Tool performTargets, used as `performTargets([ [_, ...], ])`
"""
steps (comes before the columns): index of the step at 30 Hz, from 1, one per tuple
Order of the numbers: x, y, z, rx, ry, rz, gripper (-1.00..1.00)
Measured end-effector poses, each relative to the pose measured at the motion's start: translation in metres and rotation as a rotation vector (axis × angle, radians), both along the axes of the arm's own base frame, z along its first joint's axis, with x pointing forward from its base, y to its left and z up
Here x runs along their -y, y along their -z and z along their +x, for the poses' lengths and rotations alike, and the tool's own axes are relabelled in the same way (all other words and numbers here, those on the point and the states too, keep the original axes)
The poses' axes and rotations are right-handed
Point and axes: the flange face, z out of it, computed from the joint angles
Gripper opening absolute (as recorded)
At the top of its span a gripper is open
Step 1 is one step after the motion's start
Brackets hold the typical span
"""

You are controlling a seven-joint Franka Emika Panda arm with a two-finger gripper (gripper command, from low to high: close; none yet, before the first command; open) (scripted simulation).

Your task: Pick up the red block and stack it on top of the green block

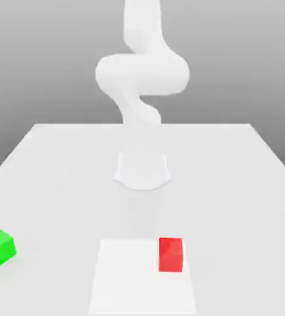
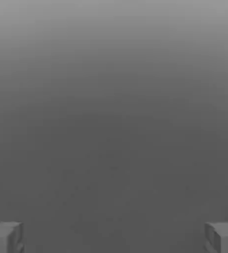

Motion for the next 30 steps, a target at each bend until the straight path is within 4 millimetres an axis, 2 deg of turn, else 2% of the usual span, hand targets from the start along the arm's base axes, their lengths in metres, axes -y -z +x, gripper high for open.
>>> performTargets([
  [3,0.001,0.049,0.028,-0.069,-0.133,-0.027,0.00],
  [7,-0.007,0.116,0.056,-0.153,-0.304,-0.070,0.00],
  [11,-0.022,0.185,0.072,-0.232,-0.474,-0.124,0.00],
  [14,-0.035,0.236,0.077,-0.288,-0.602,-0.171,0.00],
  [18,-0.051,0.301,0.073,-0.358,-0.771,-0.243,0.00],
  [23,-0.066,0.372,0.055,-0.438,-0.981,-0.347,0.00],
  [30,-0.069,0.447,0.017,-0.533,-1.269,-0.521,0.00],
])
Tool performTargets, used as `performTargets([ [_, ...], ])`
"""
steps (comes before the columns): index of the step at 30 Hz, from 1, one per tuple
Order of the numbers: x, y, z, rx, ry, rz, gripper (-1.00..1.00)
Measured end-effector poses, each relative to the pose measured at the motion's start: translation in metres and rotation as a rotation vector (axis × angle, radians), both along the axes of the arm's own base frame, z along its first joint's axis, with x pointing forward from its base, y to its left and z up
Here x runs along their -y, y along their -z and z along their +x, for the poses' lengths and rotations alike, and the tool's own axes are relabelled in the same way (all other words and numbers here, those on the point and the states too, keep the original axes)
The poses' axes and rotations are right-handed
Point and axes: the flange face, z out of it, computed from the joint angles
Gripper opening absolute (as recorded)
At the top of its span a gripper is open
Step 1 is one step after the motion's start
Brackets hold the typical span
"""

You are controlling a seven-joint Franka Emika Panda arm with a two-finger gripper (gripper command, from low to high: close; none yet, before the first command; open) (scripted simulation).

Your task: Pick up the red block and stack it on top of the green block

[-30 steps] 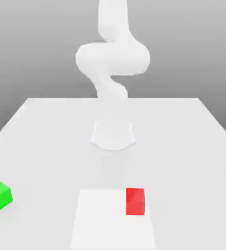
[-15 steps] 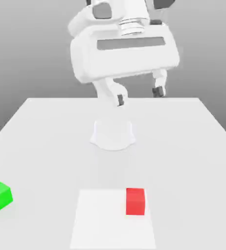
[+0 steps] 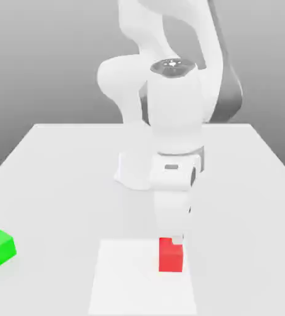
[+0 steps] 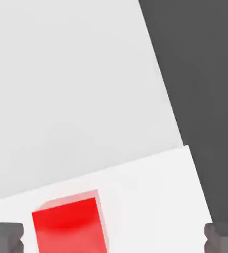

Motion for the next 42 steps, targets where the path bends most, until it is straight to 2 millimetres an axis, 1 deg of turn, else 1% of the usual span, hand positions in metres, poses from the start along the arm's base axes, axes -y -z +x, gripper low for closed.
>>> performTargets([
  [2,0.002,0.013,-0.008,-0.011,-0.070,-0.035,0.00],
  [6,0.003,0.023,-0.007,-0.004,-0.098,-0.048,0.00],
  [12,0.002,0.043,-0.003,0.002,-0.103,-0.051,0.00],
  [19,0.003,0.079,-0.010,-0.012,-0.100,-0.049,0.00],
  [20,0.003,0.083,-0.011,-0.015,-0.099,-0.048,-1.00],
  [26,0.003,0.085,-0.012,-0.019,-0.098,-0.047,-1.00],
  [27,0.003,0.083,-0.012,-0.017,-0.098,-0.047,-1.00],
  [35,0.003,0.045,-0.003,0.000,-0.103,-0.051,-1.00],
  [42,0.003,0.023,-0.008,-0.008,-0.099,-0.049,-1.00],
])
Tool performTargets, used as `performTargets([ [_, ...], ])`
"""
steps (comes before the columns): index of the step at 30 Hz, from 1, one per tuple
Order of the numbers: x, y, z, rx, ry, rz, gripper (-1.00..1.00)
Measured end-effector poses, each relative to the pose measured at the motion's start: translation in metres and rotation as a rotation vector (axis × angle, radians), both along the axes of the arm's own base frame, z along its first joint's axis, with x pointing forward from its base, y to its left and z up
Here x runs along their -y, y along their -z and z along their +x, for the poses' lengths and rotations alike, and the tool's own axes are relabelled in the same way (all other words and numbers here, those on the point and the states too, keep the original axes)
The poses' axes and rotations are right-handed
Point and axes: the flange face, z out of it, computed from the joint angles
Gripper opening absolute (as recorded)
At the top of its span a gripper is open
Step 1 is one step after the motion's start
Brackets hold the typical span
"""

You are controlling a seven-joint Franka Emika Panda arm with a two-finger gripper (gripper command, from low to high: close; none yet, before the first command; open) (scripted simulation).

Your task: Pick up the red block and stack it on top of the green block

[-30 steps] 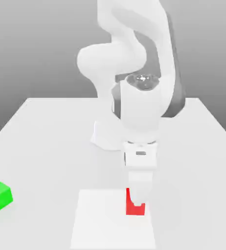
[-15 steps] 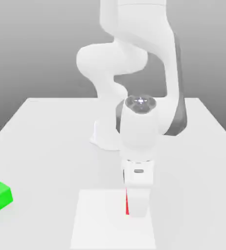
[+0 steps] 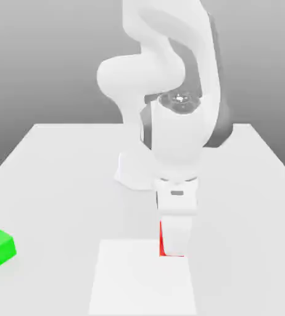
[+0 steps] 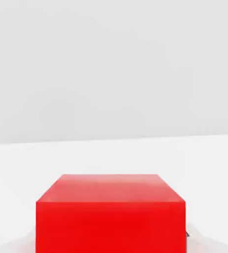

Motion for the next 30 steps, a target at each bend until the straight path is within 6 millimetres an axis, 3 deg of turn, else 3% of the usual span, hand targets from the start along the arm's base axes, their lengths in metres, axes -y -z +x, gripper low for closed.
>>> performTargets([
  [3,0.001,-0.004,-0.003,-0.011,0.006,-0.001,-1.00],
  [5,0.019,-0.006,0.006,-0.021,0.056,-0.009,-1.00],
  [8,0.107,-0.009,0.018,-0.034,0.281,-0.018,-1.00],
  [13,0.204,-0.017,0.018,-0.047,0.516,-0.021,-1.00],
  [18,0.296,-0.028,-0.002,-0.041,0.737,-0.010,-1.00],
  [22,0.365,-0.038,-0.031,-0.020,0.904,0.003,-1.00],
  [25,0.384,-0.030,-0.039,-0.007,0.947,0.003,-1.00],
  [30,0.387,0.008,-0.040,-0.005,0.953,0.003,-1.00],
])
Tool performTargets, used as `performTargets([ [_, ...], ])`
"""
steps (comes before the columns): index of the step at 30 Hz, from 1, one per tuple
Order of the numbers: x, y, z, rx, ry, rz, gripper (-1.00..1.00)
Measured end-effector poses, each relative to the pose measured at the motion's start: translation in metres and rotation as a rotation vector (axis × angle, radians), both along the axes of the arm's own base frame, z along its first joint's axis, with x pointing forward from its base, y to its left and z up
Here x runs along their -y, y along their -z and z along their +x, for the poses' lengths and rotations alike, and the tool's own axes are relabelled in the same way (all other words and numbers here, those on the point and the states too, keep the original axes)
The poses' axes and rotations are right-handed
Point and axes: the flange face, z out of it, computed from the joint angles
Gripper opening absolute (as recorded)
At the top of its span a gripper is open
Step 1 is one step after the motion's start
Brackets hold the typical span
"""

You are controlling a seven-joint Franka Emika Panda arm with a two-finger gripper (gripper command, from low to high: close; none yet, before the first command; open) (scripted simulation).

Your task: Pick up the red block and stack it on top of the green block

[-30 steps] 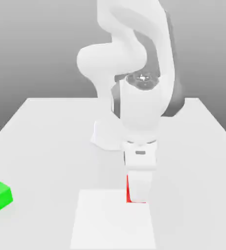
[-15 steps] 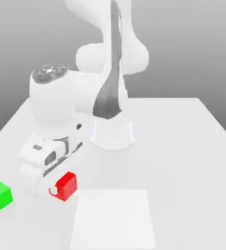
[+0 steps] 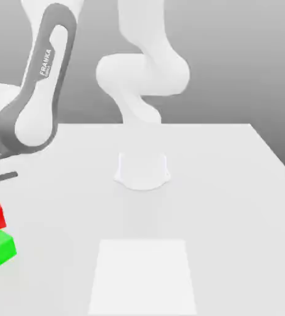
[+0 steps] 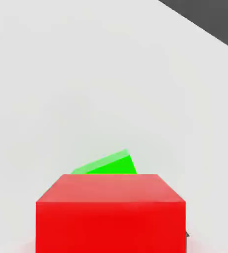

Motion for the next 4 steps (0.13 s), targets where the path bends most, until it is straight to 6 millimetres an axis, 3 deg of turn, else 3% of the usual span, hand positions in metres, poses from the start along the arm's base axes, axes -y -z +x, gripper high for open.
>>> performTargets([
  [1,-0.0002,0.0092,-0.0009,-0.001,0.001,0.002,-1.00],
  [2,-0.0004,0.0144,-0.0016,-0.002,0.002,0.004,1.00],
  [4,-0.0004,0.0144,-0.0016,-0.002,0.002,0.004,1.00],
])
